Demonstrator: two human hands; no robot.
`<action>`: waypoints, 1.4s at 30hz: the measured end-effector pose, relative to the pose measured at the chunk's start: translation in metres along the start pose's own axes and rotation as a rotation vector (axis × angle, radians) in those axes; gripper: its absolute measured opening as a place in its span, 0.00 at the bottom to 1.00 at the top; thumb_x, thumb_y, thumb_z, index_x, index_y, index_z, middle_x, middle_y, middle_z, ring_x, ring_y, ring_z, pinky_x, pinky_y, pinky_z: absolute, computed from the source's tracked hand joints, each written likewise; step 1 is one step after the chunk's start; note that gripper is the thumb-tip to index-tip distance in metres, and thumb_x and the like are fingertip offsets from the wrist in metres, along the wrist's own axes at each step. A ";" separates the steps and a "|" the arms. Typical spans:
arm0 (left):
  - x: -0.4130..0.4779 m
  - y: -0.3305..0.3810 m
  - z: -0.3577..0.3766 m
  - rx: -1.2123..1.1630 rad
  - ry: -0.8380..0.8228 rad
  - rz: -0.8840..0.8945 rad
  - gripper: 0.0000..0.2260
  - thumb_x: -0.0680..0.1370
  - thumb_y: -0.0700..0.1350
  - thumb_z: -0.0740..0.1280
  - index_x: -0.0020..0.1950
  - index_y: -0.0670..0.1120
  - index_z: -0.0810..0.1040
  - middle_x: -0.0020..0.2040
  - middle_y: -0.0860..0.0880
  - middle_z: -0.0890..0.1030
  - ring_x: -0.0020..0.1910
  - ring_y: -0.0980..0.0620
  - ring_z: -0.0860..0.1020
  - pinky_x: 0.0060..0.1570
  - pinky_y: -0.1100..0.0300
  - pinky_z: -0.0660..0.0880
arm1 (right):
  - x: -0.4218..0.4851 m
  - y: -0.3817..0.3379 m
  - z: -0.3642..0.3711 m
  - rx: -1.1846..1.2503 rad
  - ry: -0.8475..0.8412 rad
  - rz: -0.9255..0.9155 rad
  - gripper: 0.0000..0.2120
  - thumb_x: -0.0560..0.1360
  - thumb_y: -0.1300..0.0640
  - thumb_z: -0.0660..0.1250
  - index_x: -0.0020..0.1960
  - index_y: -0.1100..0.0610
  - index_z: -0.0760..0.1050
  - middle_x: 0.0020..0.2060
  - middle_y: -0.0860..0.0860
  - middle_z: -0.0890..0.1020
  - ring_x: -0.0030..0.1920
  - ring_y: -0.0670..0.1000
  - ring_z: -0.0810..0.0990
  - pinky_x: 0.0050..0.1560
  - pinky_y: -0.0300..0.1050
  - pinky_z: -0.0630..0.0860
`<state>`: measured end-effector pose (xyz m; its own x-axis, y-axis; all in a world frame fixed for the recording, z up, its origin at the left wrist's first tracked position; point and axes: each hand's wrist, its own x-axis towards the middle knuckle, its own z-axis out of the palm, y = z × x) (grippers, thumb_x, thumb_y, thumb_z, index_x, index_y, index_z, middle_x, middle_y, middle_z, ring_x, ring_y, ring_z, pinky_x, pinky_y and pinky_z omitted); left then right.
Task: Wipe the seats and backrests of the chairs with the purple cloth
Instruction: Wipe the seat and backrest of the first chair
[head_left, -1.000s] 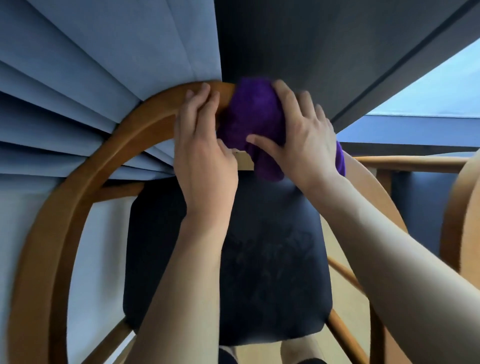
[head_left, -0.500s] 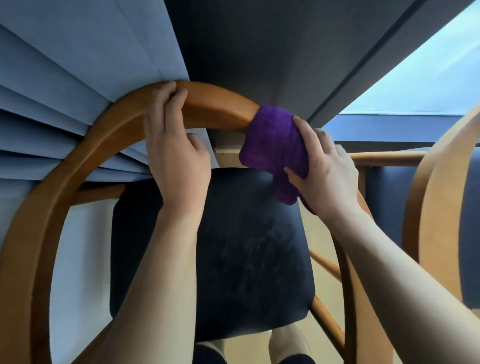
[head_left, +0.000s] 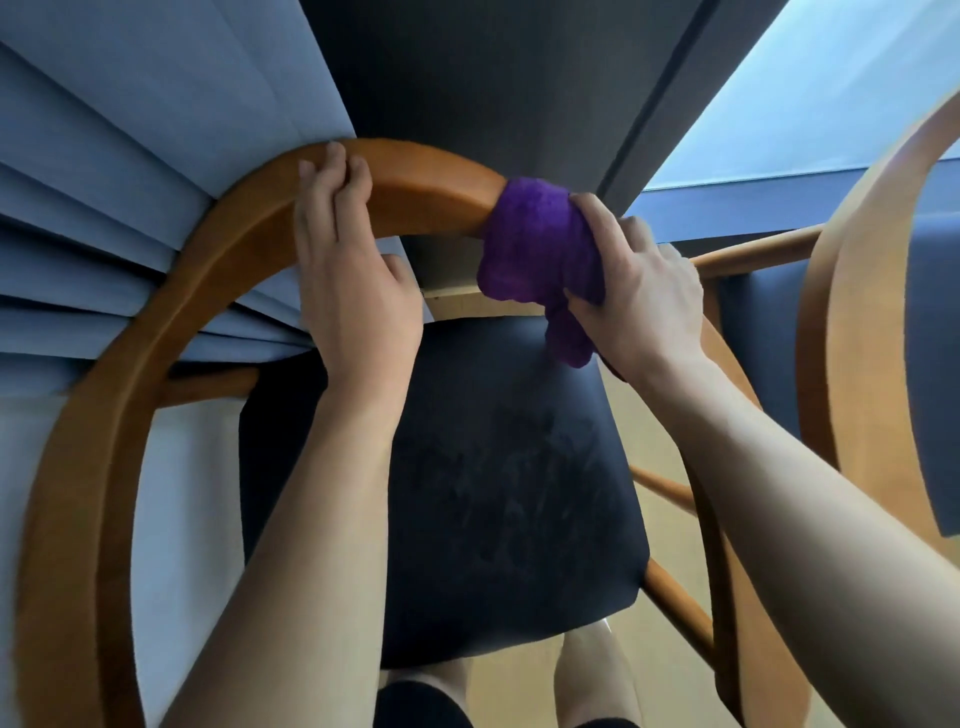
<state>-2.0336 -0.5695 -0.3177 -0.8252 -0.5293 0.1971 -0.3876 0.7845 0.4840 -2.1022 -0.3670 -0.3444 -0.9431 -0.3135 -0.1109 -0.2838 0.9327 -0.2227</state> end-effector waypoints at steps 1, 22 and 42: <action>-0.004 0.002 0.001 -0.005 -0.009 0.018 0.28 0.77 0.31 0.63 0.76 0.44 0.65 0.78 0.47 0.63 0.79 0.46 0.56 0.73 0.48 0.66 | -0.006 0.005 0.000 -0.001 0.007 0.014 0.37 0.73 0.49 0.70 0.77 0.43 0.56 0.58 0.55 0.76 0.49 0.64 0.78 0.51 0.56 0.72; -0.017 0.000 -0.003 -0.172 0.023 -0.006 0.26 0.74 0.30 0.59 0.73 0.40 0.71 0.75 0.46 0.68 0.78 0.45 0.60 0.74 0.47 0.64 | 0.043 -0.069 -0.009 0.198 0.061 -0.314 0.44 0.67 0.34 0.73 0.76 0.50 0.63 0.61 0.52 0.75 0.56 0.60 0.76 0.53 0.54 0.74; -0.011 -0.030 -0.021 -0.235 0.029 -0.085 0.29 0.74 0.29 0.59 0.75 0.44 0.70 0.76 0.47 0.68 0.77 0.48 0.63 0.71 0.46 0.69 | 0.025 -0.036 -0.002 0.298 0.068 -0.183 0.42 0.66 0.41 0.76 0.74 0.46 0.61 0.62 0.49 0.74 0.59 0.58 0.76 0.49 0.53 0.74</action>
<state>-2.0041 -0.5936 -0.3161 -0.7803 -0.6020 0.1695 -0.3467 0.6419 0.6839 -2.1159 -0.4081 -0.3367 -0.8934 -0.4488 0.0198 -0.3960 0.7659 -0.5065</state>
